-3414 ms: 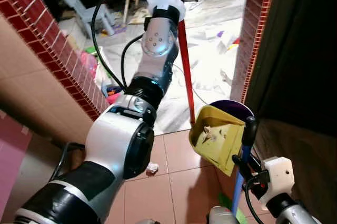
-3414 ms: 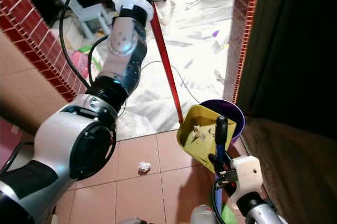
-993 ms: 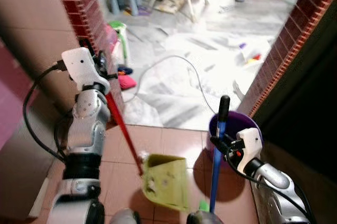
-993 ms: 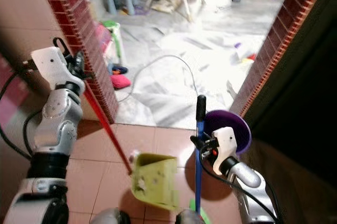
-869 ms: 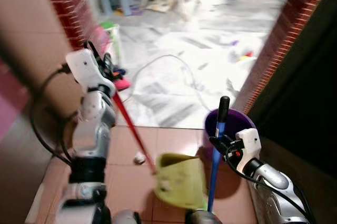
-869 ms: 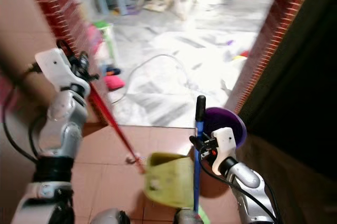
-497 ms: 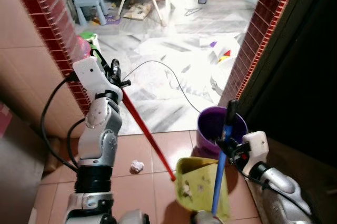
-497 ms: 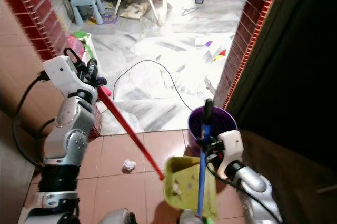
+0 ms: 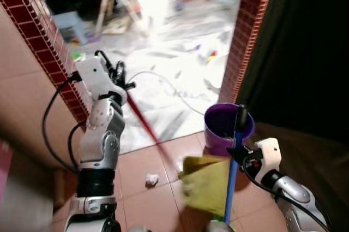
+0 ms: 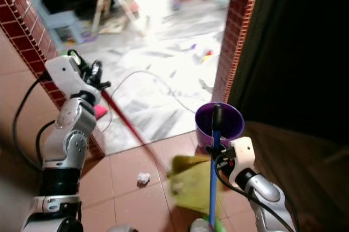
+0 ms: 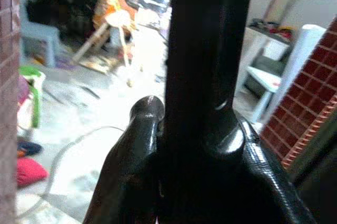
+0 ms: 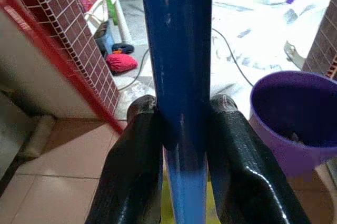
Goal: Sweep floor
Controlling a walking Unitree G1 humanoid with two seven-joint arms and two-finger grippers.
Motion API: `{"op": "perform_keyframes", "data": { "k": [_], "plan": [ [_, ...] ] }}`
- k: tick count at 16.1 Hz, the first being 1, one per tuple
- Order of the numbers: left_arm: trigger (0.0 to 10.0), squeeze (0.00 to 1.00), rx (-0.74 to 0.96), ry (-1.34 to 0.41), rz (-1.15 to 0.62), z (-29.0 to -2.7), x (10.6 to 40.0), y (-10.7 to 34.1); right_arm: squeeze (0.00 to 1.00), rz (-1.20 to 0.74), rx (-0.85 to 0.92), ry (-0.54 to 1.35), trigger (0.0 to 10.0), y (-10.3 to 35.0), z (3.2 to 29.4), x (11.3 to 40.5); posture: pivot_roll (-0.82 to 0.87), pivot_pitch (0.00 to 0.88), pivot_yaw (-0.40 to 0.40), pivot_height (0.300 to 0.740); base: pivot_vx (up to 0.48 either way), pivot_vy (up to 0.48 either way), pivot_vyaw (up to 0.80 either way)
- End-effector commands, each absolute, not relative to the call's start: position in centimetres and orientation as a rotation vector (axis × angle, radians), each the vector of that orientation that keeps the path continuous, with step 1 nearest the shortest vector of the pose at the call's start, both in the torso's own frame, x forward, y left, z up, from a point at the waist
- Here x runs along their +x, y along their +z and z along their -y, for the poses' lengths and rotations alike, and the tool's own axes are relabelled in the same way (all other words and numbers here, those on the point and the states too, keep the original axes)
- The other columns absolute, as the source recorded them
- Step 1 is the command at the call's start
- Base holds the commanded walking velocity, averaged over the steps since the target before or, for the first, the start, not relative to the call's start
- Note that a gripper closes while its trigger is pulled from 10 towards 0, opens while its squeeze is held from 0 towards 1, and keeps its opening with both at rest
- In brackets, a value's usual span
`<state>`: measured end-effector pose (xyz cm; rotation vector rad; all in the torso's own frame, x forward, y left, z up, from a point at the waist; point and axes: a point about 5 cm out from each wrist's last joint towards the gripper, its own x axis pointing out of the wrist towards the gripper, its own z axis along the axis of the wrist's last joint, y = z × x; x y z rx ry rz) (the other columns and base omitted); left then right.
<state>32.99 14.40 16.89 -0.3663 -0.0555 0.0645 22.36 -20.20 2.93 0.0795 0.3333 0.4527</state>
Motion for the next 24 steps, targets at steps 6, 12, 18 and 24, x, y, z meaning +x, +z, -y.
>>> {"op": "perform_keyframes", "data": {
  "k": [6,12,18,24],
  "plan": [
    [10.0,0.00,-0.353,0.022,0.180,-14.5,32.8,19.4,0.00,-0.338,0.111,0.479,10.0,3.0,19.2,22.3,-0.17,0.000,0.084,0.740,0.000,0.202,-0.64],
    [10.0,0.00,-0.400,-0.007,0.273,-15.0,33.3,21.7,0.00,-0.378,0.030,0.518,10.0,3.0,18.5,22.1,-0.18,0.000,0.100,0.740,0.000,0.000,0.00],
    [10.0,0.00,-0.469,-0.090,0.326,-14.6,33.6,23.2,0.00,-0.418,0.009,0.516,10.0,2.7,18.1,21.7,-0.17,0.000,0.108,0.740,0.000,0.000,-0.61],
    [10.0,0.00,-0.499,-0.163,0.362,-13.8,34.1,24.3,0.00,-0.488,-0.012,0.542,10.0,2.2,17.8,21.5,-0.18,0.000,0.112,0.740,0.000,0.000,0.00]
  ]
}}
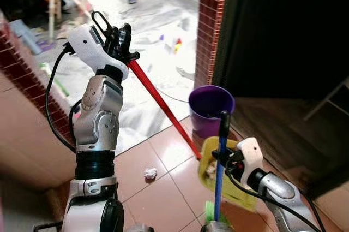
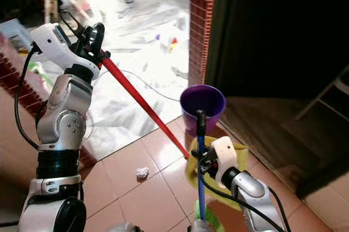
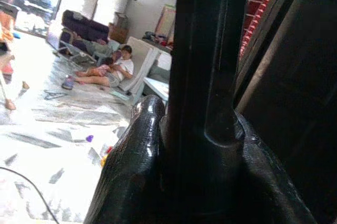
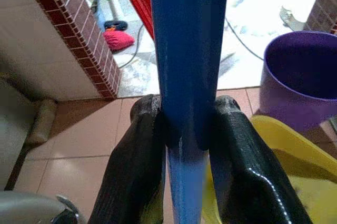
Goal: Sweep floor
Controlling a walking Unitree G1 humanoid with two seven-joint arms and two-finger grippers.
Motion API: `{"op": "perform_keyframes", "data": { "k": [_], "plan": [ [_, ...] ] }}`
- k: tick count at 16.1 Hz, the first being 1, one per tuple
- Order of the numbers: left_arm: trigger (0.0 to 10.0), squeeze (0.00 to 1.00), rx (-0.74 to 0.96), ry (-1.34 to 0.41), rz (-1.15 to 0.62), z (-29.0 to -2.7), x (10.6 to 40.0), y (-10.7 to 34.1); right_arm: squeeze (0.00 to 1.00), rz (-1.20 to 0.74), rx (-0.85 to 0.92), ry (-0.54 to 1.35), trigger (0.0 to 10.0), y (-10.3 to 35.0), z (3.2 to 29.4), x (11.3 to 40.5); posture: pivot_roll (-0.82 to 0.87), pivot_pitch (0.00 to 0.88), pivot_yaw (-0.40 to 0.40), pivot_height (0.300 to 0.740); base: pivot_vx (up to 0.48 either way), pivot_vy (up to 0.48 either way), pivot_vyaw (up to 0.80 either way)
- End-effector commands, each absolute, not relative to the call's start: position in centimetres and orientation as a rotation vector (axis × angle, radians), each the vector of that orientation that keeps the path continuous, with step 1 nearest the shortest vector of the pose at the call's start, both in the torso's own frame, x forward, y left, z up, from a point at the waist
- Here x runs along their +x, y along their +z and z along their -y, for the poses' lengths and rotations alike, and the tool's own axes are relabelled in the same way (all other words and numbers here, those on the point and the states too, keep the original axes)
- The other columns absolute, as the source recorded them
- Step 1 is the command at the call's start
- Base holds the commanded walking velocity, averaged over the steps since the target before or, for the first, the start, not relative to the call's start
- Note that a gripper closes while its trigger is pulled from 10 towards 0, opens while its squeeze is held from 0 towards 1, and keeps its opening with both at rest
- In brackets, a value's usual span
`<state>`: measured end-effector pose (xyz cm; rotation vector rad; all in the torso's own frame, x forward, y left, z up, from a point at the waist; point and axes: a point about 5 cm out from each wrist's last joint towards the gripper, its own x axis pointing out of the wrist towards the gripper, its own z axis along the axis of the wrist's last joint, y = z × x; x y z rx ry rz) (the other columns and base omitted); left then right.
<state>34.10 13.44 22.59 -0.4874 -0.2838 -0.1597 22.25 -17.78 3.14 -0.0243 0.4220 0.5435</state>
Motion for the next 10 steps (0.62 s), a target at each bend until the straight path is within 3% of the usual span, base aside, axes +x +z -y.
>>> {"op": "perform_keyframes", "data": {
  "k": [1,5,7,10],
  "plan": [
    [10.0,0.00,-0.491,-0.157,0.362,-13.8,34.2,24.3,0.00,-0.487,-0.011,0.541,10.0,2.2,17.8,21.5,-0.18,0.000,0.112,0.740,0.000,0.000,0.00],
    [10.0,0.00,-0.253,-0.010,0.386,-15.3,34.1,23.8,0.00,-0.447,-0.025,0.516,10.0,2.6,17.9,21.6,-0.18,0.000,0.106,0.740,0.000,0.000,0.00],
    [10.0,0.00,-0.176,0.042,0.387,-15.9,33.6,23.0,0.00,-0.450,-0.033,0.510,10.0,2.6,17.9,21.6,-0.18,0.000,0.104,0.740,0.000,0.000,-0.56],
    [10.0,0.00,-0.202,0.108,0.455,-16.6,33.6,24.0,0.00,-0.454,-0.025,0.510,10.0,2.5,18.2,21.7,-0.19,0.000,0.092,0.740,0.000,0.000,-0.80]
  ]
}}
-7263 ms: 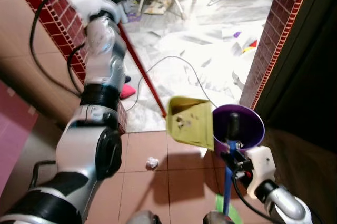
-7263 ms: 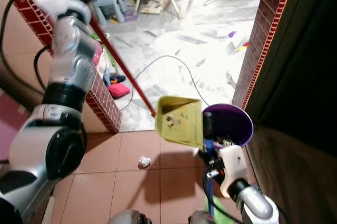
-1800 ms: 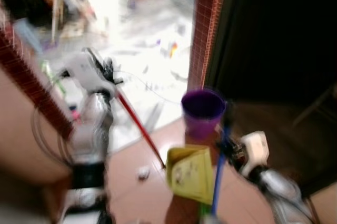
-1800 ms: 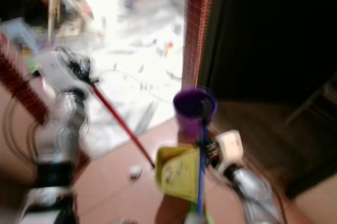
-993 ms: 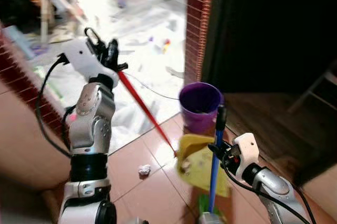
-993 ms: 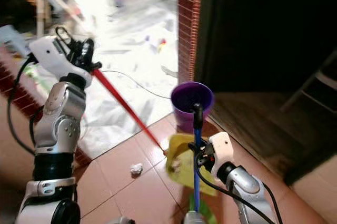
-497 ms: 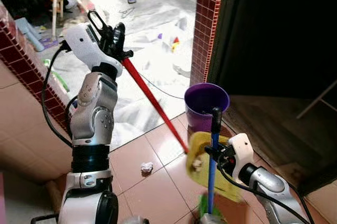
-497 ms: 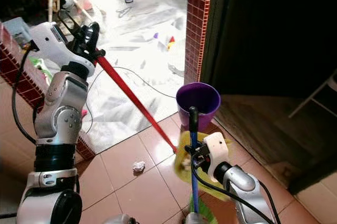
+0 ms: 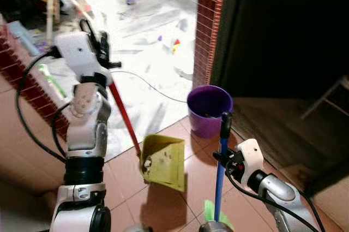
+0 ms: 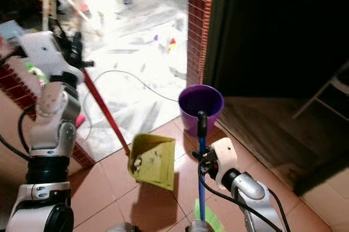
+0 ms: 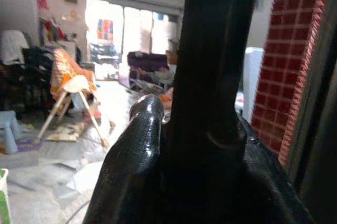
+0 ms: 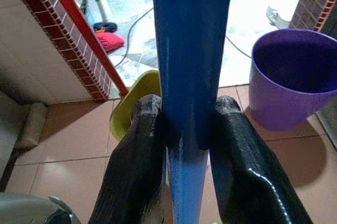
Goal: Sweep floor
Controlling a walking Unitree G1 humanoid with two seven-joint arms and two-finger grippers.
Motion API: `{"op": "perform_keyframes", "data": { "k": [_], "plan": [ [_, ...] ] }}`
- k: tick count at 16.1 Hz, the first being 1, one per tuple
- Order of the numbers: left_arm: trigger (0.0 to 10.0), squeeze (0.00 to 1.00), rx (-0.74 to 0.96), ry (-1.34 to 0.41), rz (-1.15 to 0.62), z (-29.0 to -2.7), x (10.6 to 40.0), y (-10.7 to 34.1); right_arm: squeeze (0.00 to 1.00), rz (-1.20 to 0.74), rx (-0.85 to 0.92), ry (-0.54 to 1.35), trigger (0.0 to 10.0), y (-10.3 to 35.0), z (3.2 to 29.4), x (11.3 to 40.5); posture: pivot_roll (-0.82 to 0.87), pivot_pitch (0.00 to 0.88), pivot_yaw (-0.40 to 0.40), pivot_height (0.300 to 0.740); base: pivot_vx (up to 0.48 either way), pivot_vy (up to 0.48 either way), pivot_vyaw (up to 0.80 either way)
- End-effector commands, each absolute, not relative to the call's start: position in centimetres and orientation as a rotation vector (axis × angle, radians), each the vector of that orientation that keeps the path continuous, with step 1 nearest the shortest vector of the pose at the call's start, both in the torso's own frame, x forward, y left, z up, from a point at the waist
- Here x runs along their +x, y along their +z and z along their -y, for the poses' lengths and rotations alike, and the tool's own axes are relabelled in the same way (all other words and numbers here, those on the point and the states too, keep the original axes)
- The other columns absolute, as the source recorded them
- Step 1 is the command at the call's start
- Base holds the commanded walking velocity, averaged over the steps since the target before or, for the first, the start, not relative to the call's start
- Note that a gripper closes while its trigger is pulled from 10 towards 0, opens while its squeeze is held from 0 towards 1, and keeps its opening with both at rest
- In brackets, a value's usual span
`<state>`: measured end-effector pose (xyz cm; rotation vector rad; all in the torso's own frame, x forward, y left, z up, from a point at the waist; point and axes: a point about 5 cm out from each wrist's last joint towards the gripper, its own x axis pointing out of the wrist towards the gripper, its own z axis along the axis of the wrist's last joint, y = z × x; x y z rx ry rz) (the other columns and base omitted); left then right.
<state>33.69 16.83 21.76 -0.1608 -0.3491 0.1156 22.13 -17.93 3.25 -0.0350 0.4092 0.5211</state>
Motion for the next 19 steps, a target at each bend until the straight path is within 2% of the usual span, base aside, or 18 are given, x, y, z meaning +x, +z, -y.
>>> {"op": "perform_keyframes", "data": {
  "k": [1,3,6,8,10,19],
  "plan": [
    [10.0,0.00,-0.225,0.126,0.475,-16.9,33.7,24.6,0.00,-0.458,-0.020,0.513,10.0,2.5,18.2,21.7,-0.19,0.000,0.092,0.740,0.000,0.000,-0.80],
    [10.0,0.00,-0.237,0.146,0.507,-17.1,34.3,25.8,0.00,-0.469,-0.012,0.513,10.0,2.4,18.3,21.9,-0.19,0.000,0.087,0.740,0.000,0.000,-0.67],
    [10.0,0.00,-0.213,0.201,0.559,-17.9,34.6,27.2,0.00,-0.461,-0.026,0.518,10.0,2.5,18.3,22.0,-0.20,0.000,0.094,0.740,0.000,0.000,0.00],
    [10.0,0.00,-0.206,0.229,0.591,-18.4,34.8,27.8,0.00,-0.461,-0.020,0.516,10.0,2.4,18.3,22.1,-0.20,0.000,0.098,0.740,0.000,0.000,-0.80],
    [10.0,0.00,-0.213,0.237,0.593,-18.6,35.1,27.9,0.00,-0.457,-0.011,0.519,10.0,2.4,18.2,22.2,-0.20,0.000,0.100,0.740,0.309,0.000,-0.58],
    [10.0,0.00,-0.222,0.235,0.632,-18.7,35.4,28.7,0.00,-0.458,0.004,0.525,10.0,2.3,18.0,22.3,-0.20,0.000,0.104,0.740,0.401,0.000,0.00]
  ]
}}
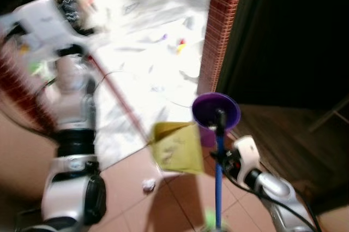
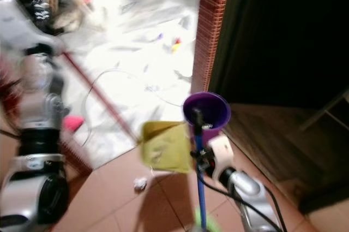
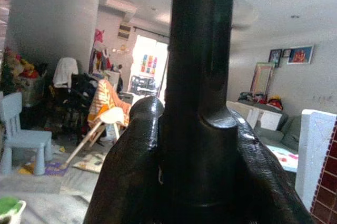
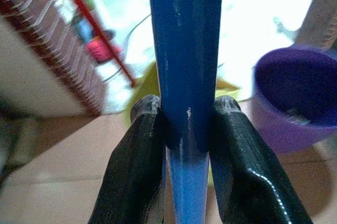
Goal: Sweep floor
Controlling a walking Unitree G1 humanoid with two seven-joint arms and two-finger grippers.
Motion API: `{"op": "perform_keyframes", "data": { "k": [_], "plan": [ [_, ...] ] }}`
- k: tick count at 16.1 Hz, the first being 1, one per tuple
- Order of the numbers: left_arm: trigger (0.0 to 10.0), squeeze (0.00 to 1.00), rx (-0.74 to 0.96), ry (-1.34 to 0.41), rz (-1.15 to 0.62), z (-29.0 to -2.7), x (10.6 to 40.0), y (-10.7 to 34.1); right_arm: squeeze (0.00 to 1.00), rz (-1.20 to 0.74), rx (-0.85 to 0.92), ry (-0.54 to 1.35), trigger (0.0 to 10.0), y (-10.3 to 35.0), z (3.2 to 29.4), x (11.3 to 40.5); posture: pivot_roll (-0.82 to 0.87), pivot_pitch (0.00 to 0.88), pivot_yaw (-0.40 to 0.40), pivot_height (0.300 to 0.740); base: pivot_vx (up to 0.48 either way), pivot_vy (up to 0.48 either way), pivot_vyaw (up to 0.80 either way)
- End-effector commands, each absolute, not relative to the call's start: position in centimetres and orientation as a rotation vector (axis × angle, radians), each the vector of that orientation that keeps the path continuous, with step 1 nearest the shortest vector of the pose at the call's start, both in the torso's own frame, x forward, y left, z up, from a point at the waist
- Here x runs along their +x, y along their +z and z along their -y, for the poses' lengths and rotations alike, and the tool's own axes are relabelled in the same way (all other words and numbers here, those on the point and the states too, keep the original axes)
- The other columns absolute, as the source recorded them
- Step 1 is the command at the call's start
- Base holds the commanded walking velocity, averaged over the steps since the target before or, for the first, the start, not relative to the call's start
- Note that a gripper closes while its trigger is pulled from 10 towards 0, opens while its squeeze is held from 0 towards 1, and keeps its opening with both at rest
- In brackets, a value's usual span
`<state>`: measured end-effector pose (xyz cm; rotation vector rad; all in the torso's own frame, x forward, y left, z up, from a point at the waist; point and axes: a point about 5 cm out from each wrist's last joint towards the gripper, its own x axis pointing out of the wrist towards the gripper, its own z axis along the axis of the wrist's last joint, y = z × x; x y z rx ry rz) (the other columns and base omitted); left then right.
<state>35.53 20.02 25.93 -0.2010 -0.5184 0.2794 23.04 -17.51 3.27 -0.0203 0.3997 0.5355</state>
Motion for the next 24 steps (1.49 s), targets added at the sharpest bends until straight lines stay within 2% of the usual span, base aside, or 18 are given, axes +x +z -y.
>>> {"op": "perform_keyframes", "data": {
  "k": [1,9,11,14,18,20,24],
  "plan": [
    [10.0,0.00,-0.227,0.236,0.638,-18.7,35.5,28.9,0.00,-0.458,0.003,0.526,10.0,2.3,18.0,22.3,-0.21,0.000,0.104,0.740,0.412,0.000,0.00],
    [10.0,0.00,-0.268,0.242,0.681,-18.6,35.8,30.3,0.00,-0.463,0.011,0.532,10.0,2.3,18.0,22.4,-0.21,0.000,0.102,0.740,0.421,0.000,0.00],
    [10.0,0.00,-0.246,0.281,0.680,-18.9,35.8,30.3,0.00,-0.465,0.011,0.533,10.0,2.3,18.0,22.5,-0.21,0.000,0.103,0.740,0.000,0.000,0.00],
    [10.0,0.00,-0.277,0.237,0.689,-18.2,35.9,30.6,0.00,-0.468,0.010,0.535,10.0,2.2,18.0,22.6,-0.21,0.000,0.101,0.740,0.000,0.000,0.00],
    [10.0,0.00,-0.295,0.228,0.704,-16.5,36.6,31.4,0.00,-0.462,0.004,0.541,10.0,2.3,17.9,22.8,-0.22,0.000,0.104,0.740,0.000,0.000,0.00],
    [10.0,0.00,-0.327,0.180,0.723,-14.3,37.3,32.7,0.00,-0.402,-0.040,0.554,10.0,3.3,17.5,22.3,-0.24,0.000,0.120,0.740,0.000,0.000,0.00],
    [10.0,0.00,-0.376,0.117,0.734,-11.8,37.9,34.2,0.00,-0.384,-0.017,0.524,10.0,3.4,17.2,21.6,-0.27,0.000,0.149,0.740,0.000,0.000,0.00]
  ]
}}
